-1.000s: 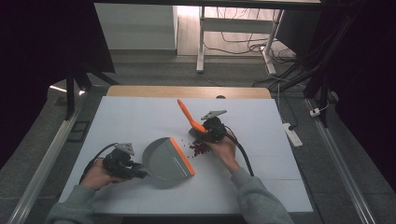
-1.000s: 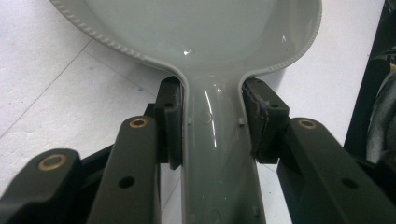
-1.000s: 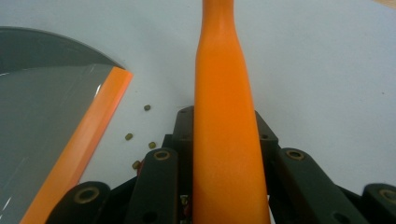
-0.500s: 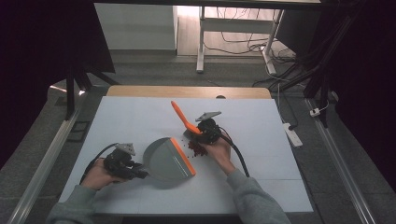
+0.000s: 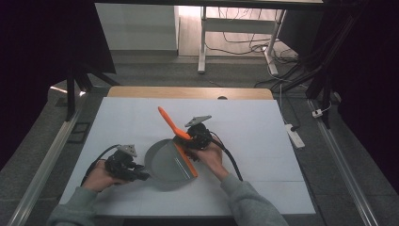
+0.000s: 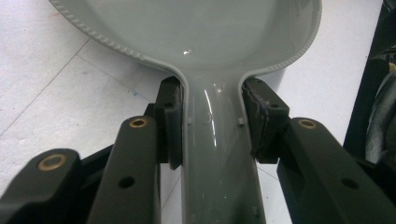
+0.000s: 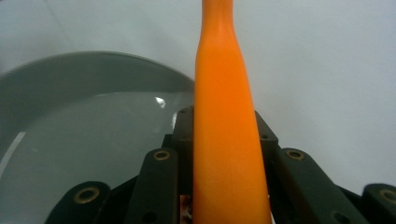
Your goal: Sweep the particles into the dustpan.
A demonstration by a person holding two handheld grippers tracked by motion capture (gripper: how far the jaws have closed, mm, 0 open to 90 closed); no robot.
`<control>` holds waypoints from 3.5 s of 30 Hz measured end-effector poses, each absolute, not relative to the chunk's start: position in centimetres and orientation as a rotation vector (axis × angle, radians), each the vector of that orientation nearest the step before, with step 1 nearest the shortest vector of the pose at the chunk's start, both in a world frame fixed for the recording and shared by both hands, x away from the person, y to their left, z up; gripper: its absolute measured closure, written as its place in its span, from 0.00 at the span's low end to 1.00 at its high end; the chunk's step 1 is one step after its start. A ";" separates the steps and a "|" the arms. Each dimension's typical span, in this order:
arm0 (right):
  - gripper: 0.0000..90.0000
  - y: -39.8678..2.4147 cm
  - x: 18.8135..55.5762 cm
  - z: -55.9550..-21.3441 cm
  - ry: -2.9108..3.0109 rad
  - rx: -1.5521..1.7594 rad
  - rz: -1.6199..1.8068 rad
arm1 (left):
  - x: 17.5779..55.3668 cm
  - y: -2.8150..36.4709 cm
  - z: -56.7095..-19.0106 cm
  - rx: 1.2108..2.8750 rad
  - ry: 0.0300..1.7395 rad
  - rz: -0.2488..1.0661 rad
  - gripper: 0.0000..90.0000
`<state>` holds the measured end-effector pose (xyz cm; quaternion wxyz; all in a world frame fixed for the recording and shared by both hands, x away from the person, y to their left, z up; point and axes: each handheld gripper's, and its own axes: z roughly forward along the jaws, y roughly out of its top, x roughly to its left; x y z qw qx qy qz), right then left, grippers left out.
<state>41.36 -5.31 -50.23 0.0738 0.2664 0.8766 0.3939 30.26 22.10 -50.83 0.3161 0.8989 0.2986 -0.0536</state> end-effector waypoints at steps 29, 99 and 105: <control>0.79 -12.9 42.2 -50.0 2.478 0.981 1.048 | 30.2 22.0 -50.8 2.364 0.788 -0.140 0.68; 0.79 -11.1 40.6 -50.1 2.420 1.007 1.176 | 29.6 21.7 -51.5 2.382 0.802 -0.144 0.68; 0.79 -11.6 40.7 -50.6 2.424 1.025 1.145 | 29.4 21.6 -51.5 2.383 0.802 -0.142 0.68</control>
